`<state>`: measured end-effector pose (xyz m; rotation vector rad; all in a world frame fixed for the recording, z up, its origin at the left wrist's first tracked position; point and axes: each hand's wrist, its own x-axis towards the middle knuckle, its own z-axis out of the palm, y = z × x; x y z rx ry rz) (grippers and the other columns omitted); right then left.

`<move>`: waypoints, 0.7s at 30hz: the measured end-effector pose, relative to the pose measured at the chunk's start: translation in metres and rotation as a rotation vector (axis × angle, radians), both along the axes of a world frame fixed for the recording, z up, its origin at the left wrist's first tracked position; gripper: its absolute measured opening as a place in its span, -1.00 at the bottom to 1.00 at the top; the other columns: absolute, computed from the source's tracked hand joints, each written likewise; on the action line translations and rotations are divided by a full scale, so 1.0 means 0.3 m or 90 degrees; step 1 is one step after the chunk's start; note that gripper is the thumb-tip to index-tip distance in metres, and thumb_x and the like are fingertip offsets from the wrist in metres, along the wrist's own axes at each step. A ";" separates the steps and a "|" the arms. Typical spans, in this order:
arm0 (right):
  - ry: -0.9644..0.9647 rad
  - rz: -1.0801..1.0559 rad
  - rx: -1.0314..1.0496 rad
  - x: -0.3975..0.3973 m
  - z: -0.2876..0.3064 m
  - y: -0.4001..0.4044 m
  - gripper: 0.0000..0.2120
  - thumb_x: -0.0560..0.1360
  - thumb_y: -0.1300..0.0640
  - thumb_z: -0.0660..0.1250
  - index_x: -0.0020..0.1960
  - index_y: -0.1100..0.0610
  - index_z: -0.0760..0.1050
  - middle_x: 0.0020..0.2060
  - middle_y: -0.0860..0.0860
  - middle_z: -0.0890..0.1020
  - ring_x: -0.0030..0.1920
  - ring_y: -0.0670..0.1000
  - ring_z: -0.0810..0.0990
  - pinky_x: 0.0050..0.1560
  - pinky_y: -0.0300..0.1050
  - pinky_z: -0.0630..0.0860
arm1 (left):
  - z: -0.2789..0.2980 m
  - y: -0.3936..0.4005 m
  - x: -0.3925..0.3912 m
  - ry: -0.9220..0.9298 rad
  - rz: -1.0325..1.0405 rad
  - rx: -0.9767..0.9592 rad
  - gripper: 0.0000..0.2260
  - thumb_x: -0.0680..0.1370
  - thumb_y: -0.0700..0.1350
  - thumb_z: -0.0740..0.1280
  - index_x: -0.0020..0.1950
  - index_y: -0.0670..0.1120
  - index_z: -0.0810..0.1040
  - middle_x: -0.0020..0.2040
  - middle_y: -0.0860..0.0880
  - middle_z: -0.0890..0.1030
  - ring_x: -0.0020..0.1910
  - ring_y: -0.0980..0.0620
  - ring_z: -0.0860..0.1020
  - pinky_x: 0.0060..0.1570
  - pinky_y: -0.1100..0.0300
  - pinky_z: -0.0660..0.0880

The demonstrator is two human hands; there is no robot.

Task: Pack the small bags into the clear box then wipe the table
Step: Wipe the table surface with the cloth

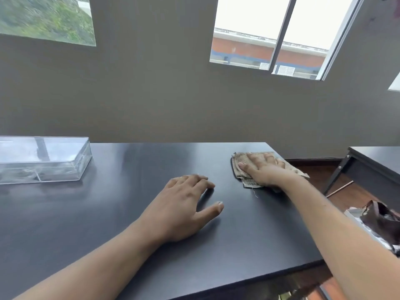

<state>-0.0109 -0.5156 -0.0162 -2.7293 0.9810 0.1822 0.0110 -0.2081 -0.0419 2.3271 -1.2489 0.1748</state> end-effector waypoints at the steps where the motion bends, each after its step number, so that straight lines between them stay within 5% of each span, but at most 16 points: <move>1: 0.008 -0.007 -0.005 0.040 0.004 -0.011 -0.15 0.36 -0.66 -0.09 0.58 -0.42 -0.17 0.67 0.00 -0.18 0.63 0.24 -0.24 0.58 0.36 -0.18 | 0.000 0.000 0.000 -0.002 0.001 -0.002 -0.44 0.54 0.48 0.01 0.43 0.24 0.35 0.48 0.26 0.34 0.50 0.27 0.18 0.46 0.30 0.03; 13: 0.028 -0.091 -0.023 0.301 0.060 -0.063 -0.19 0.44 -0.59 -0.12 0.62 -0.32 -0.07 0.67 -0.01 -0.10 0.64 0.25 -0.19 0.52 0.47 -0.14 | -0.003 -0.002 0.005 -0.014 -0.001 -0.035 -0.50 0.55 0.43 0.04 0.41 0.26 0.33 0.46 0.32 0.30 0.47 0.33 0.14 0.51 0.29 0.00; 21: -0.020 -0.088 -0.067 0.325 0.039 -0.088 -0.11 0.36 -0.61 -0.16 0.58 -0.25 0.18 0.63 0.06 0.11 0.63 0.22 -0.06 0.48 0.46 -0.03 | -0.001 -0.001 0.011 -0.015 -0.014 -0.038 -0.53 0.55 0.39 0.07 0.41 0.27 0.33 0.44 0.33 0.31 0.47 0.36 0.12 0.51 0.28 0.01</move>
